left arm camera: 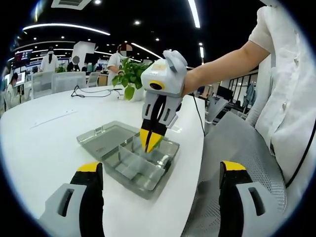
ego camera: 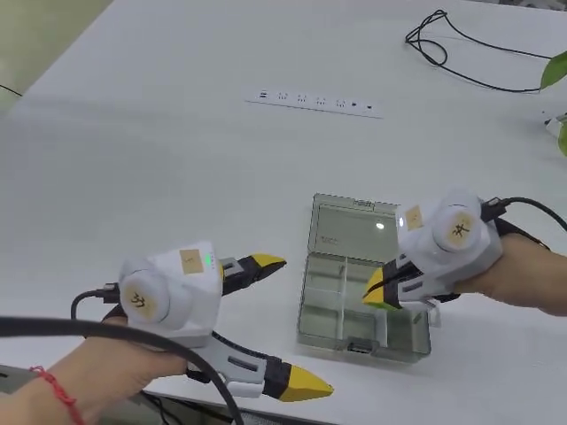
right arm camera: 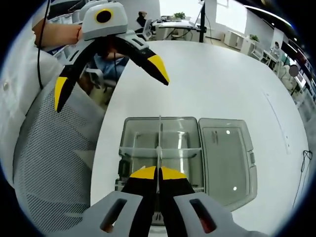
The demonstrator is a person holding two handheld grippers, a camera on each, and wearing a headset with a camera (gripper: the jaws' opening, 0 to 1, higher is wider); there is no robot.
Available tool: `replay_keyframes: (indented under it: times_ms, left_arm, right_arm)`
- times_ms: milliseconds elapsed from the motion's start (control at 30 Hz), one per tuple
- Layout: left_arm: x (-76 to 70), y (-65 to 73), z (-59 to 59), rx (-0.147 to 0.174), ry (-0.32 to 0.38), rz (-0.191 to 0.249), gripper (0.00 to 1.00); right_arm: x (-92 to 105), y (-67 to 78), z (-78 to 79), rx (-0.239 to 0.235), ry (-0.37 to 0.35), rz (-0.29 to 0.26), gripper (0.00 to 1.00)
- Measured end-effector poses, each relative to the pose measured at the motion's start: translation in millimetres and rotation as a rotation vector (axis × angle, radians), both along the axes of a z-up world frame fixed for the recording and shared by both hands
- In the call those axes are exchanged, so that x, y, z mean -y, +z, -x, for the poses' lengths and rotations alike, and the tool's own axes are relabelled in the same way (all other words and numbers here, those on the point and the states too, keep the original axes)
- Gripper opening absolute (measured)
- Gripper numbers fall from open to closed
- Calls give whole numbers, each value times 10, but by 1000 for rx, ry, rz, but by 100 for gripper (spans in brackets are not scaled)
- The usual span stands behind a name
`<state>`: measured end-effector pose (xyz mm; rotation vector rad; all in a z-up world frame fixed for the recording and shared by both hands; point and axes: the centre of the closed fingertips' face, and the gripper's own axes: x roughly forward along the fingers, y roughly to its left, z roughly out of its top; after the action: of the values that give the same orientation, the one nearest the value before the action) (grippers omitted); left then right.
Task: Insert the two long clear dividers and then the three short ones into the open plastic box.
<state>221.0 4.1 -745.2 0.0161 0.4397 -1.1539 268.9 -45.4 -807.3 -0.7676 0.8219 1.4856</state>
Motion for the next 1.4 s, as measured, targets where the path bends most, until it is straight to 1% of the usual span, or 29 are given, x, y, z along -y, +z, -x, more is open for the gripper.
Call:
replay_keyframes:
  times_ms: [300, 367, 567, 600, 667, 733, 833, 1067, 1267, 1333, 1400]
  left_arm:
    - [-15, -7, -12, -1, 3, -3, 100]
    - [-17, -2, -13, -1, 4, -1, 100]
    - [-18, -6, -14, -1, 5, -2, 100]
    - [-14, -5, -10, -1, 3, -1, 100]
    - [-16, -6, -10, -2, 3, -1, 100]
    - [-16, -7, -9, -2, 3, -2, 100]
    - [-21, -6, -7, -2, 4, -1, 100]
    - [-25, -12, -5, -2, 5, -2, 100]
    - [-19, 0, -4, -1, 3, 0, 100]
    - [-17, 5, -4, 1, 0, -2, 100]
    - [-15, 9, -6, 1, -1, -2, 100]
  right_arm:
    - [7, -95, 5, 33, 32, 42, 2]
    - [10, -104, -1, 36, 37, 44, 2]
    - [13, -101, -6, 31, 29, 40, 3]
    - [15, -100, -7, 22, 16, 40, 3]
    - [16, -98, -6, 22, 15, 37, 3]
    - [20, -91, -7, 13, -1, 33, 3]
    - [9, -44, 0, -1, -22, 12, 6]
    - [20, 57, -26, 7, -47, -12, 11]
    - [39, 210, -42, 13, -71, -48, 15]
    - [56, 246, -43, 16, -76, -54, 18]
    - [72, 286, -42, 16, -83, -64, 18]
